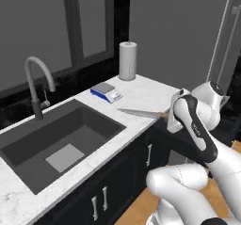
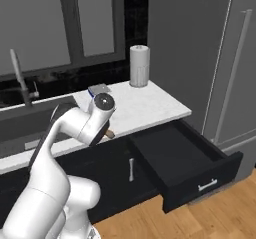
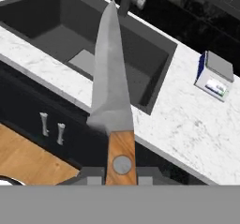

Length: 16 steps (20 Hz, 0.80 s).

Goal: Pick up the knife from the drawer and place it on the cutting board. Then place the meat from the plate to the cutting board.

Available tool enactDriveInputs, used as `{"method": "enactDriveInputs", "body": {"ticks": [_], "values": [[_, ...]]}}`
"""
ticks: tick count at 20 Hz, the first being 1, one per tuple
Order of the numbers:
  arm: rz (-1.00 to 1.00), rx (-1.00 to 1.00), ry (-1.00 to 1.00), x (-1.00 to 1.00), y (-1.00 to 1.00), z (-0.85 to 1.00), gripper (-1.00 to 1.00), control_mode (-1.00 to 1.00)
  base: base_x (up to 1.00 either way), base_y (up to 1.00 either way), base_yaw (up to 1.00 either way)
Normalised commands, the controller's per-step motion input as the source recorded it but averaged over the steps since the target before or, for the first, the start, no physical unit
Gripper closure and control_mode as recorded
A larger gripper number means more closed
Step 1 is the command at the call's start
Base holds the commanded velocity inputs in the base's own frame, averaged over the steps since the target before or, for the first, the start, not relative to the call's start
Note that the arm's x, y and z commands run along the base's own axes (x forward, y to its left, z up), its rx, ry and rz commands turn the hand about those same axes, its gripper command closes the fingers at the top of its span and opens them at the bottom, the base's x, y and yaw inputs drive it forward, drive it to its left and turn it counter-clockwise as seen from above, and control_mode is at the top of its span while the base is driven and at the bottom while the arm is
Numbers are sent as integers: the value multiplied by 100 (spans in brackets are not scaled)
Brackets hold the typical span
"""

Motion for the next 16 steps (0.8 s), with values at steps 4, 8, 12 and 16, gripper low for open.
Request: {"method": "enactDriveInputs", "body": {"ticks": [4,8,12,16], "values": [[0,0,0,0,0,0,100,100,-88,-1,55],[0,0,0,0,0,0,100,100,-56,0,66],[0,0,0,0,0,0,100,100,-38,0,71],[0,0,0,0,0,0,100,100,-16,9,76]]}}
